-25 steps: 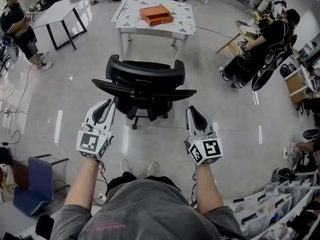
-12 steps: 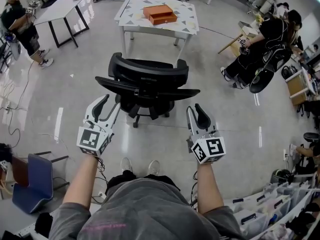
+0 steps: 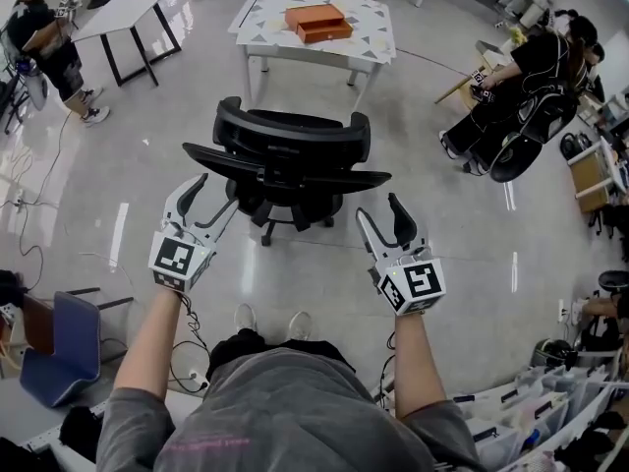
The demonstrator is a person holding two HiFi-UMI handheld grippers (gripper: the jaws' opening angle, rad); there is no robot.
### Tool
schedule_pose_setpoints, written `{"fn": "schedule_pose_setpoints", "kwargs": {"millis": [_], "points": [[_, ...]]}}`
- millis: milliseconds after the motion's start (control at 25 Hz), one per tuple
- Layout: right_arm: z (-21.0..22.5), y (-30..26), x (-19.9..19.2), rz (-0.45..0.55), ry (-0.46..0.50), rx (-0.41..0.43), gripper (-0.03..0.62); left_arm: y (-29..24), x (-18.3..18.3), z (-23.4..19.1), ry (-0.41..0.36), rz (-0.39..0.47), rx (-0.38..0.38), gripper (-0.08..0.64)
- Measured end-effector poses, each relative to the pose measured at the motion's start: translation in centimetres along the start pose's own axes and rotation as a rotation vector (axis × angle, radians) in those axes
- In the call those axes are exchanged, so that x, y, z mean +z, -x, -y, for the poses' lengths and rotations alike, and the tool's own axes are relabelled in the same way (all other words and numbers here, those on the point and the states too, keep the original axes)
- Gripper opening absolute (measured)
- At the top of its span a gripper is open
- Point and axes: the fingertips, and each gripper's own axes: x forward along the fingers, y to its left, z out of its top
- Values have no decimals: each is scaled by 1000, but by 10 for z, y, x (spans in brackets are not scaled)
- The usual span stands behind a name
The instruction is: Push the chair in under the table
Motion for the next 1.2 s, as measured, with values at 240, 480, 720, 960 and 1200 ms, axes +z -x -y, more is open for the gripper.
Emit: {"fn": "schedule_pose_setpoints", "kwargs": {"millis": [240, 480, 720, 960, 1200], "points": [[5, -18, -22, -103, 169, 88, 272, -17, -18, -2, -169, -108, -3, 285], [8, -43, -43, -201, 330, 137, 272, -38, -39, -18, -313, -215, -16, 287], [12, -68, -74, -385, 541, 132, 273, -64, -61, -44, -501, -303, -43, 290], [17, -98, -103, -495, 697, 92, 272, -87, -76, -62, -686, -318, -76, 290], [32, -117, -123, -589, 832, 17, 270, -100, -95, -70, -840, -356, -84, 238]]}}
